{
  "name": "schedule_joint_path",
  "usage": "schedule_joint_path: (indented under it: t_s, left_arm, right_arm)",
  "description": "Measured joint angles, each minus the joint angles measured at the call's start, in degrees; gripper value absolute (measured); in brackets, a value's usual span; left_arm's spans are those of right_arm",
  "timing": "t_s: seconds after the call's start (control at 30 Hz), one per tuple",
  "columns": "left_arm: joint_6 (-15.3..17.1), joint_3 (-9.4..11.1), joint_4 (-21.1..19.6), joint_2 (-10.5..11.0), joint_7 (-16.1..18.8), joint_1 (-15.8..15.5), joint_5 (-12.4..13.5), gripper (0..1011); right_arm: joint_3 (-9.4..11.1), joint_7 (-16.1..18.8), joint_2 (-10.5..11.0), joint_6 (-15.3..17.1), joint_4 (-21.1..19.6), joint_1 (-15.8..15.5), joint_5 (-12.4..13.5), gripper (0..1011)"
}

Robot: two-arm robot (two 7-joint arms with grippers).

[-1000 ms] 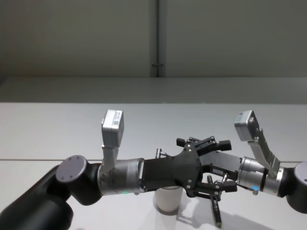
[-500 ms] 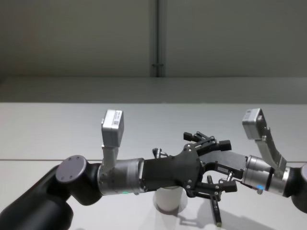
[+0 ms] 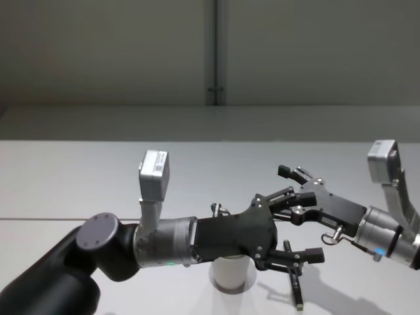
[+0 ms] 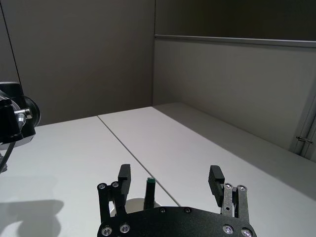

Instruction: Place the pen into the pen holder.

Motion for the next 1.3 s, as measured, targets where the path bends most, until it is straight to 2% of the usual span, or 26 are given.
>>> schedule_joint_path:
  t_s: [0.33, 0.4, 0.6, 0.93, 1.03, 1.17, 1.3]
  left_arm:
    - [0.0, 0.0, 0.0, 0.0, 0.0, 0.0, 0.0, 1001]
    - [0.0, 0.0, 0.0, 0.0, 0.0, 0.0, 0.0, 1001]
    - [0.0, 0.0, 0.0, 0.0, 0.0, 0.0, 0.0, 1002]
    - [0.0, 0.0, -0.02, 0.04, 0.16, 0.04, 0.05, 1001]
    - [0.07, -0.12, -0.23, 0.25, 1.13, 0.3, 0.42, 1002]
    - [0.29, -0.34, -0.55, 0.62, 2.61, 0.7, 0.99, 1001]
    - [0.75, -0.85, -1.3, 1.34, 5.74, 1.58, 2.3, 1002]
  right_arm:
    - [3.88, -6.07, 1.32, -0.93, -3.33, -3.77, -0.95, 1001]
    - [5.27, -8.69, 1.54, -1.34, -4.42, -5.06, -1.92, 1001]
    - [7.43, -13.3, 1.72, -1.71, -6.29, -7.41, -3.73, 1001]
    - [7.32, -13.31, 1.75, -1.71, -6.28, -7.36, -3.83, 1001]
    - [7.2, -14.03, 1.96, -1.7, -6.32, -7.49, -4.17, 1001]
    - [6.86, -15.89, 2.46, -1.58, -6.56, -7.85, -5.07, 1001]
    - [6.32, -18.98, 3.32, -1.34, -6.99, -8.43, -6.54, 1001]
